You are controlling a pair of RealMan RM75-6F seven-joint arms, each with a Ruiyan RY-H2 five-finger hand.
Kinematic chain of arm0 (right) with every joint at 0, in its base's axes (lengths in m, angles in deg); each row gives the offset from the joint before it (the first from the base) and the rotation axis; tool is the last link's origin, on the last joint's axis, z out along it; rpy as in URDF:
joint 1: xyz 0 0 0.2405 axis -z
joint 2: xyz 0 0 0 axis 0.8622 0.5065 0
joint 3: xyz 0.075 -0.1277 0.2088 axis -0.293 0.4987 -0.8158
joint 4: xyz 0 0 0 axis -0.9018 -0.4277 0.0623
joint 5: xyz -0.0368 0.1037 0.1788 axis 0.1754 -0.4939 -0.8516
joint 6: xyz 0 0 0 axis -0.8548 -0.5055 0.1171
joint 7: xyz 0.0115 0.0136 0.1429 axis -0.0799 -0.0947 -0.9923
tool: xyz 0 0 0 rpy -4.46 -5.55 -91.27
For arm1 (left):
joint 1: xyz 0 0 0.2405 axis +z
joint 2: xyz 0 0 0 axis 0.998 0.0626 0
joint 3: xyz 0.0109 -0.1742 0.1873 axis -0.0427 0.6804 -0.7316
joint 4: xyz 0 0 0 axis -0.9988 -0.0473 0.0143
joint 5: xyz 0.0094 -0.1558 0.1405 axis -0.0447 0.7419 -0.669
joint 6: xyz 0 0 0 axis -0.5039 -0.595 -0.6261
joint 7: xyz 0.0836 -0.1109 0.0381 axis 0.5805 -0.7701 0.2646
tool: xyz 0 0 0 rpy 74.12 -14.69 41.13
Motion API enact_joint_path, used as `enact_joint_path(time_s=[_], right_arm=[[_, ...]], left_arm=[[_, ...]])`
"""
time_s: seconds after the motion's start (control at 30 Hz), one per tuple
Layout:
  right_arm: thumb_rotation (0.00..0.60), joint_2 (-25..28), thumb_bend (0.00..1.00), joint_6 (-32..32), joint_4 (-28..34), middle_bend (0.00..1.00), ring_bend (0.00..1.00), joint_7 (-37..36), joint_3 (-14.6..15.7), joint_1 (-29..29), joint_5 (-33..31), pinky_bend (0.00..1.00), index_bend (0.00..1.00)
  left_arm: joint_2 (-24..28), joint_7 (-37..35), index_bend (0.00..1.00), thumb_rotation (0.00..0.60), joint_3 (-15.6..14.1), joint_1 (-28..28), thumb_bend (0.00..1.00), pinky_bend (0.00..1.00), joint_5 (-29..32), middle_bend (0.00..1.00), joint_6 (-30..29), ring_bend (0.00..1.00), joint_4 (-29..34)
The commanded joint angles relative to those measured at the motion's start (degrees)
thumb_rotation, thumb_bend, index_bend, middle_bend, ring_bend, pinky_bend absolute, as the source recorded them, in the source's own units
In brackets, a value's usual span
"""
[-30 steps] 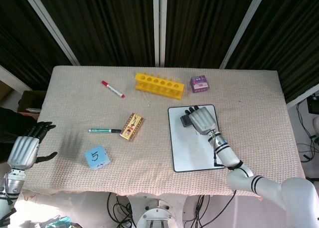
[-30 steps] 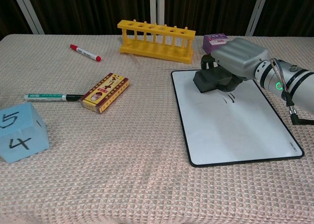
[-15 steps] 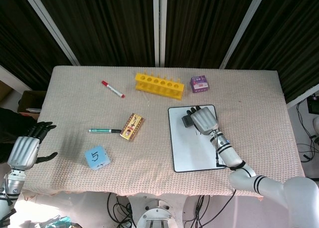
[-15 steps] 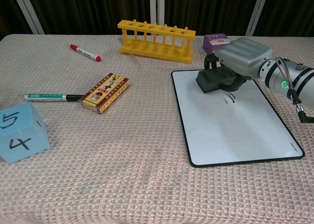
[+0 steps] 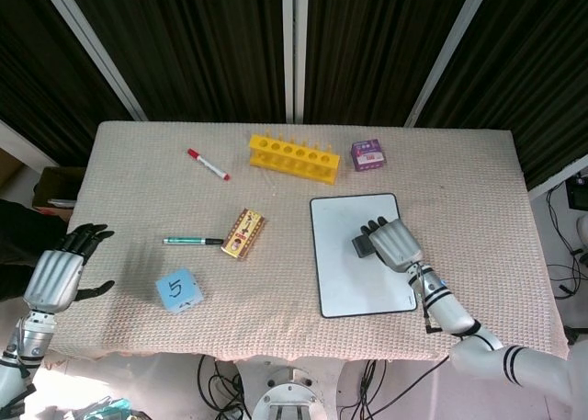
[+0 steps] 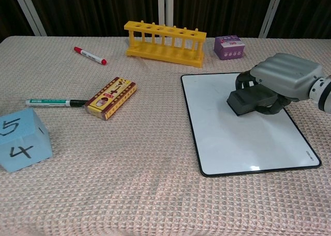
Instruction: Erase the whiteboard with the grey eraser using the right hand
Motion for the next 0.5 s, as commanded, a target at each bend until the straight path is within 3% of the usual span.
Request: enact_joint_path(time_s=[0.03,0.5], right_arm=[[0.6,2.37,0.38,-0.01,3.05,0.79,0.67,1.09,1.84,1.2,0.11,0.78,0.94],[0.6,9.21,0.38,-4.57,11.9,0.79,0.68,-0.24,7.69,5.47,6.57,0.79,0.94]], left_arm=[[0.0,0.62,0.22,0.6,-0.06,-0.1,0.0,0.28,-0.05,0.17,0.21,0.13,0.39],[0.04,0.79,0.21,0.6,-0.2,-0.28,0.0,0.28,-0.6,0.17,0.05,0.13,1.2]])
